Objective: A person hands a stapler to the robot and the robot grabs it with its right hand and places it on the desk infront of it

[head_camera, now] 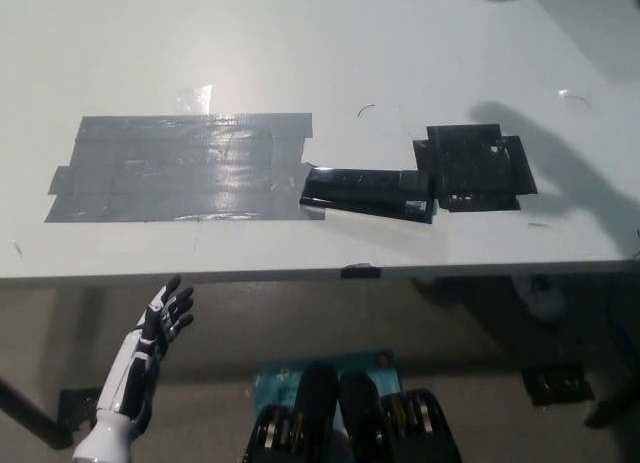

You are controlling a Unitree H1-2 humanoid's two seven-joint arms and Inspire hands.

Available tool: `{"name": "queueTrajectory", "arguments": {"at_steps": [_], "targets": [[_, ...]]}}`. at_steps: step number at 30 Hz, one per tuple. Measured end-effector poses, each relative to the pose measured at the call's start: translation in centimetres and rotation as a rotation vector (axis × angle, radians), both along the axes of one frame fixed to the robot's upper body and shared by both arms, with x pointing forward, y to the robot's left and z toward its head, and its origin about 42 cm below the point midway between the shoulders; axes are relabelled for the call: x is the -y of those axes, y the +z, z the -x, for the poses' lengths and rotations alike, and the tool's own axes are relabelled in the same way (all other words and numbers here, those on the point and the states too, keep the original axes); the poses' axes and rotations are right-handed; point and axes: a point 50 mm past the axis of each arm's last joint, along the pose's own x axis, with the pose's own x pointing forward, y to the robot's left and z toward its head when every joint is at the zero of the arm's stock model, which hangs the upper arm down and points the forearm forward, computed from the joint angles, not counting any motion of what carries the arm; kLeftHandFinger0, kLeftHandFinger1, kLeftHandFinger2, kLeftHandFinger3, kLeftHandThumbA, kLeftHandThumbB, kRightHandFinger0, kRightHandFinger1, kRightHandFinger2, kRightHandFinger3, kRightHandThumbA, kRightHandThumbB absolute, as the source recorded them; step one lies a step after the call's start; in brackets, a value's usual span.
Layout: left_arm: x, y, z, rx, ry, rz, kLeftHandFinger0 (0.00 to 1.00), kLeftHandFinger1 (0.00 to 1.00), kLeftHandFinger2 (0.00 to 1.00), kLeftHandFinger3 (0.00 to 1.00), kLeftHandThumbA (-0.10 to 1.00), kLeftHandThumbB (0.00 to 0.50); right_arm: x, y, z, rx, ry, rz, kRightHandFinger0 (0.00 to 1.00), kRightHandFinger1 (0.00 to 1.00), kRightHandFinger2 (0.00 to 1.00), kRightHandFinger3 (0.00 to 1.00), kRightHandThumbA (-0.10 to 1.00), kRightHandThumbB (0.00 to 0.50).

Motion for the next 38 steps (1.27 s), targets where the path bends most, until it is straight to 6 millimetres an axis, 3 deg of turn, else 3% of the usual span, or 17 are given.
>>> {"name": "queueTrajectory", "arguments": {"at_steps": [2, 5, 7, 9, 10, 12, 13, 14, 16, 17, 18, 20, 21, 23, 28, 33, 38], "targets": [[0.1, 0.3, -0.6, 0.009, -0.002, 0.0, 1.0, 1.0, 1.0, 1.0, 1.0, 0.5, 1.1, 0.8, 2.0, 0.047, 0.01, -0.041, 1.0, 1.0, 1.0, 1.0, 0.98, 0.441], [0.2, 0.6, -1.2, 0.017, -0.005, 0.0, 1.0, 1.0, 1.0, 1.0, 1.0, 0.5, 2.1, 0.0, 4.5, 0.09, 0.022, -0.073, 1.0, 1.0, 1.0, 1.0, 1.0, 0.441], [0.2, 0.6, -1.4, 0.017, -0.006, 0.0, 1.0, 1.0, 1.0, 1.0, 1.0, 0.499, 2.8, -2.2, 6.5, 0.085, 0.028, -0.089, 1.0, 1.0, 1.0, 1.0, 1.0, 0.479], [0.2, 0.5, -1.4, 0.013, -0.006, 0.0, 1.0, 1.0, 1.0, 1.0, 1.0, 0.486, 3.0, -4.0, 7.9, 0.074, 0.033, -0.101, 1.0, 1.0, 1.0, 1.0, 1.0, 0.44], [0.2, 0.5, -1.4, 0.01, -0.005, 0.0, 1.0, 1.0, 1.0, 1.0, 1.0, 0.487, 3.1, -5.7, 8.9, 0.054, 0.037, -0.115, 1.0, 1.0, 1.0, 1.0, 1.0, 0.435], [0.2, 0.4, -1.4, 0.008, -0.005, 0.001, 1.0, 1.0, 1.0, 1.0, 1.0, 0.5, 3.0, -8.1, 10.6, 0.024, 0.046, -0.142, 1.0, 1.0, 1.0, 1.0, 1.0, 0.367], [0.2, 0.3, -1.3, 0.005, -0.004, 0.001, 1.0, 1.0, 1.0, 1.0, 1.0, 0.5, 2.9, -10.8, 12.0, -0.03, 0.054, -0.175, 1.0, 1.0, 1.0, 1.0, 1.0, 0.363], [0.2, 0.3, -1.3, 0.004, -0.005, 0.001, 1.0, 1.0, 1.0, 1.0, 1.0, 0.5, 2.8, -11.6, 12.7, -0.043, 0.056, -0.188, 1.0, 1.0, 1.0, 1.0, 1.0, 0.349], [0.2, 0.1, -1.2, -0.001, -0.003, 0.001, 1.0, 1.0, 1.0, 1.0, 1.0, 0.5, 2.6, -15.9, 14.5, -0.158, 0.051, -0.264, 1.0, 1.0, 1.0, 1.0, 1.0, 0.327], [0.2, 0.1, -1.2, -0.002, -0.003, 0.001, 1.0, 1.0, 1.0, 1.0, 1.0, 0.5, 2.5, -16.6, 14.8, -0.179, 0.048, -0.278, 1.0, 1.0, 1.0, 1.0, 1.0, 0.303], [0.2, 0.1, -1.1, -0.004, -0.004, 0.001, 1.0, 1.0, 1.0, 1.0, 1.0, 0.5, 2.5, -18.3, 15.4, -0.231, 0.039, -0.314, 1.0, 1.0, 1.0, 1.0, 1.0, 0.243], [0.1, -0.3, -0.6, -0.016, 0.0, 0.001, 1.0, 1.0, 1.0, 1.0, 1.0, 0.5, 2.2, -23.0, 17.1, -0.376, 0.006, -0.41, 1.0, 1.0, 1.0, 1.0, 1.0, 0.233], [0.1, -0.4, -0.6, -0.019, 0.0, 0.001, 1.0, 1.0, 1.0, 1.0, 1.0, 0.5, 2.2, -23.3, 17.1, -0.381, 0.005, -0.415, 1.0, 1.0, 1.0, 1.0, 1.0, 0.234], [-0.1, -1.1, 0.3, -0.042, 0.006, 0.001, 1.0, 1.0, 1.0, 1.0, 1.0, 0.5, 2.0, -28.2, 18.2, -0.537, -0.047, -0.503, 1.0, 1.0, 1.0, 1.0, 0.98, 0.226], [-0.3, -2.4, 2.0, -0.085, 0.014, 0.001, 1.0, 1.0, 1.0, 1.0, 1.0, 0.5, 1.6, -35.2, 19.0, -0.736, -0.13, -0.591, 1.0, 1.0, 1.0, 1.0, 1.0, 0.219], [-0.5, -3.5, 3.7, -0.123, 0.022, 0.003, 1.0, 1.0, 1.0, 1.0, 1.0, 0.5, 1.4, -39.8, 19.2, -0.844, -0.183, -0.61, 1.0, 1.0, 1.0, 1.0, 1.0, 0.194], [-0.7, -4.1, 5.4, -0.147, 0.031, 0.004, 1.0, 1.0, 1.0, 1.0, 1.0, 0.5, 1.0, -41.7, 19.4, -0.862, -0.197, -0.6, 1.0, 1.0, 1.0, 1.0, 1.0, 0.2]]}}
